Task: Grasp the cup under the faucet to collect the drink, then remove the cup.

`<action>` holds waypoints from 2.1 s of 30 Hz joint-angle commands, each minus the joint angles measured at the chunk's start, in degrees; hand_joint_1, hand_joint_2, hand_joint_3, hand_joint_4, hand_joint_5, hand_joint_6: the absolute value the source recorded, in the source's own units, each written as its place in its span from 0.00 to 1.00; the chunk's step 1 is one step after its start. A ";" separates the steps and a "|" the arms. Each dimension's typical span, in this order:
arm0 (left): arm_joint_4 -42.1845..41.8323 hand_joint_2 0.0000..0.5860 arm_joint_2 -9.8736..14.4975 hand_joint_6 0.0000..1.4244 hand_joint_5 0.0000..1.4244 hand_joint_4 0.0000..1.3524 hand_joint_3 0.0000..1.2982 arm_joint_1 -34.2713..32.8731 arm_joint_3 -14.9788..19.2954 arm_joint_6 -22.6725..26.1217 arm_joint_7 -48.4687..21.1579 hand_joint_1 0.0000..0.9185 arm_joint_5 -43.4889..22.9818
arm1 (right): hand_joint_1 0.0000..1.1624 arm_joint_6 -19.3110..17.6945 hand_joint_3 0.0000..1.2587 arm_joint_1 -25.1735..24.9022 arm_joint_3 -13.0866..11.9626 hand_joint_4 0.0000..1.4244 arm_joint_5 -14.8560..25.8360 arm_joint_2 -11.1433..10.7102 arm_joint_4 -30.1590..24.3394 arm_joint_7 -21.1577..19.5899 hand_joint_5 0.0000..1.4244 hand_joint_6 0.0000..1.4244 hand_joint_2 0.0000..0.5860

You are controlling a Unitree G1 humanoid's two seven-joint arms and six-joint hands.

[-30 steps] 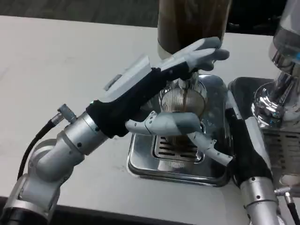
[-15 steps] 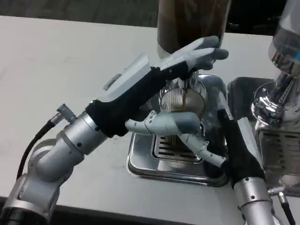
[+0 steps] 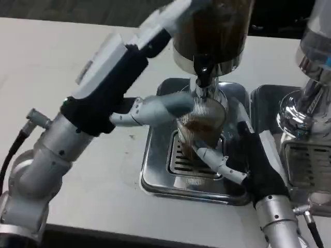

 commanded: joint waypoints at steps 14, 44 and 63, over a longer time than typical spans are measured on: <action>-2.32 0.23 2.62 0.00 0.05 0.00 0.07 19.45 13.38 -0.31 8.46 0.00 1.99 | 0.56 -2.92 0.00 -3.89 -0.27 0.00 0.85 1.19 5.84 -0.56 0.00 0.00 0.36; 17.60 0.25 4.42 0.00 0.04 0.00 0.07 27.06 6.89 -1.92 22.42 0.00 13.09 | 0.61 -11.80 0.00 -9.80 -0.42 0.00 1.38 4.64 18.48 -4.28 0.00 0.00 0.34; 16.99 0.26 4.36 0.00 0.05 0.00 0.07 28.12 6.71 -1.43 22.70 0.00 11.33 | 0.74 -14.43 0.00 -12.11 -0.30 0.01 1.21 5.76 24.64 -6.22 0.07 0.20 0.32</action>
